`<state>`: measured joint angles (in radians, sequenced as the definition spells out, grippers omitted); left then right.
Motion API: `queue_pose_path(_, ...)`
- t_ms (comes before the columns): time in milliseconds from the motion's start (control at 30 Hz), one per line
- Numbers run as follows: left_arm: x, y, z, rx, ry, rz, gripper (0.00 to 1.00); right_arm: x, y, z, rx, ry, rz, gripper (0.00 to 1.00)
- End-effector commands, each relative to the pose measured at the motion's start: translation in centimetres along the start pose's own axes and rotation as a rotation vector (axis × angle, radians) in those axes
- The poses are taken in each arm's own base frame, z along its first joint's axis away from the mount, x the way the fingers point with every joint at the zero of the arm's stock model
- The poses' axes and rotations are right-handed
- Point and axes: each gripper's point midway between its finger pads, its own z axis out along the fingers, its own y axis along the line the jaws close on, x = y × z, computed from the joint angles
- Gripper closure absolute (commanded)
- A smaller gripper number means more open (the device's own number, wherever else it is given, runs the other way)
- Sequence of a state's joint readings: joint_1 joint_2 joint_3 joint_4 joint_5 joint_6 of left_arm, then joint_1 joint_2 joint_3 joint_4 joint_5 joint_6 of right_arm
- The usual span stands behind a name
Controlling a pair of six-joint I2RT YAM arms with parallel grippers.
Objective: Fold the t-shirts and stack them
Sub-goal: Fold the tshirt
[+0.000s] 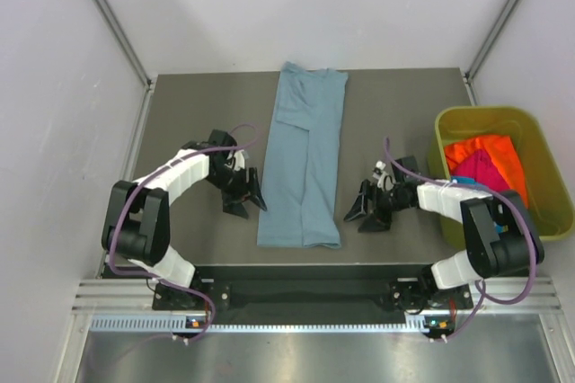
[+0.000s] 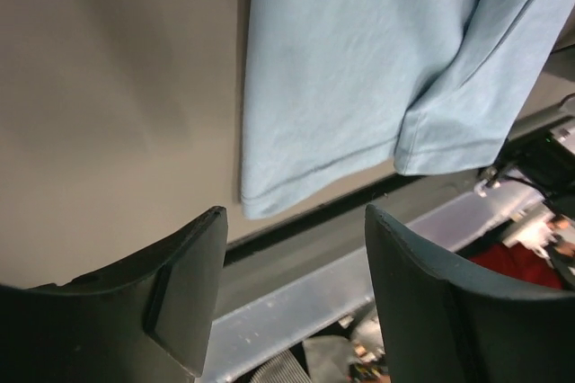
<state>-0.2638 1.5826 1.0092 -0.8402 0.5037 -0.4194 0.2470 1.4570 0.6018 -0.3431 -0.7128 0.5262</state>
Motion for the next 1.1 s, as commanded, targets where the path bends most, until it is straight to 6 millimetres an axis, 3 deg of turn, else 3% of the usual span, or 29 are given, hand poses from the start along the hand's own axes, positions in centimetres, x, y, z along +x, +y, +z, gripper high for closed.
queue_pose_path(0, 0.5, -1.4, 0.2, 0.101, -0.001, -0.053, 0.33, 0.8, 3.2, -0.1, -0.181, 0.029, 0.020, 0.32)
queue_pose_path(200, 1.9, -0.5, 1.5, 0.109, 0.069, -0.124, 0.35, 3.0, 3.6, 1.0, -0.257, 0.077, 0.052, 0.33)
queue_pose_path(400, 3.4, 0.4, 2.5, 0.107, 0.111, -0.187, 0.37, 3.7, 4.7, 1.5, -0.292, 0.090, 0.007, 0.34)
queue_pose_path(633, 4.0, 1.7, 3.2, 0.057, 0.107, -0.214, 0.38, 1.8, 5.4, 2.2, -0.266, 0.032, -0.039, 0.34)
queue_pose_path(833, 3.3, 3.8, 4.6, -0.030, 0.055, -0.247, 0.38, 0.8, 4.5, 3.1, -0.174, 0.025, -0.052, 0.37)
queue_pose_path(1000, 2.3, 4.2, 5.0, -0.051, -0.007, -0.236, 0.42, 1.4, 4.3, 3.9, -0.127, 0.044, -0.064, 0.41)
queue_pose_path(1067, 2.5, 4.4, 5.4, -0.057, -0.011, -0.246, 0.50, 2.1, 4.2, 4.2, -0.117, 0.062, -0.070, 0.42)
